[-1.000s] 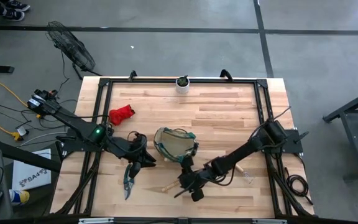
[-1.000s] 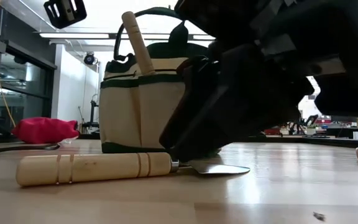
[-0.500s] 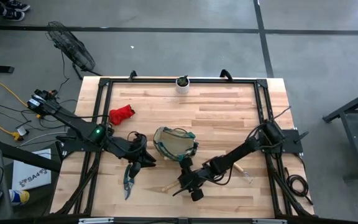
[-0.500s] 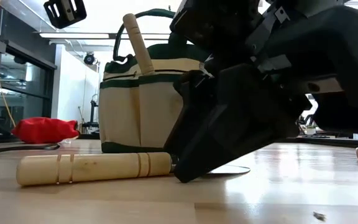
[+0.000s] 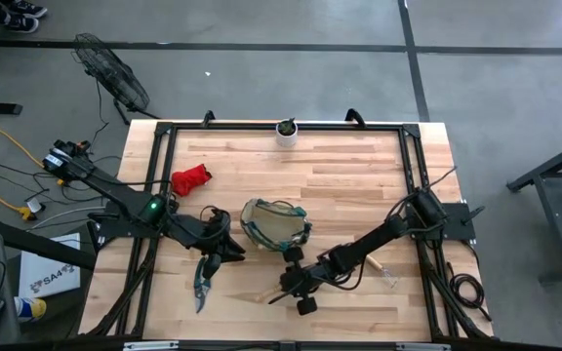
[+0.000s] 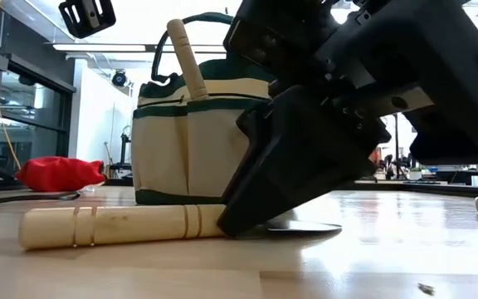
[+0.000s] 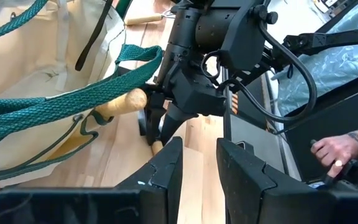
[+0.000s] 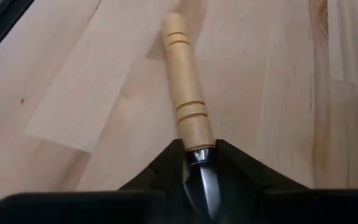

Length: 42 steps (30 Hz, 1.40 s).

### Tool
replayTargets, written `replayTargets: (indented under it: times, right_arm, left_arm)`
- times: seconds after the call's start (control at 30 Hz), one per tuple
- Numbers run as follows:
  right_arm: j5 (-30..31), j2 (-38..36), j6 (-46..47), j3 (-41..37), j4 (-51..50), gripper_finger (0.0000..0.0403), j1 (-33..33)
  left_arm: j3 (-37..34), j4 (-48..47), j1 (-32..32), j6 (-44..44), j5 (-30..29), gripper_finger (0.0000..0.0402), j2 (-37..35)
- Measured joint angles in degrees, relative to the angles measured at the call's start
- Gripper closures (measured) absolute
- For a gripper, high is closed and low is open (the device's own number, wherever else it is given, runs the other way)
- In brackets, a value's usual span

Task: Pick & Place Garden tools in Gardening bag
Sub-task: Put the brown trowel into the gardening bag

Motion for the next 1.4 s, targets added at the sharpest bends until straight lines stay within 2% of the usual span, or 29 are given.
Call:
replayTargets:
  times: [0.17,0.47,0.67,0.83,1.03,1.17,1.4]
  right_arm:
    - [-0.27,-0.09,0.37,0.0,-0.06,0.0362,0.6]
    - [-1.16,-3.32,0.56,-0.22,-0.73,0.0363,3.38]
    - [0.66,-7.0,3.31,-0.2,-1.27,0.0363,4.9]
    - [4.74,-10.46,3.26,-0.15,-2.05,0.0363,7.03]
    - [14.73,-15.35,3.15,-0.15,-1.96,0.0363,9.13]
    - [23.52,-18.71,2.95,-0.15,-1.56,0.0363,10.25]
    - [38.58,-23.75,-1.11,-0.13,2.31,0.0363,10.56]
  left_arm:
    - [0.0,-0.02,0.0,0.0,0.01,0.0305,0.0]
    - [0.0,0.18,0.0,0.0,0.07,0.0305,0.0]
    - [0.0,0.28,0.0,-0.02,0.2,0.0305,0.0]
    - [0.0,0.59,-0.02,-0.02,0.2,0.0305,0.0]
    - [0.0,3.41,-0.02,0.0,0.22,0.0305,0.0]
    - [0.0,7.2,0.0,0.57,0.31,0.0305,0.0]
    - [0.0,17.89,0.0,5.51,1.73,0.0305,0.01]
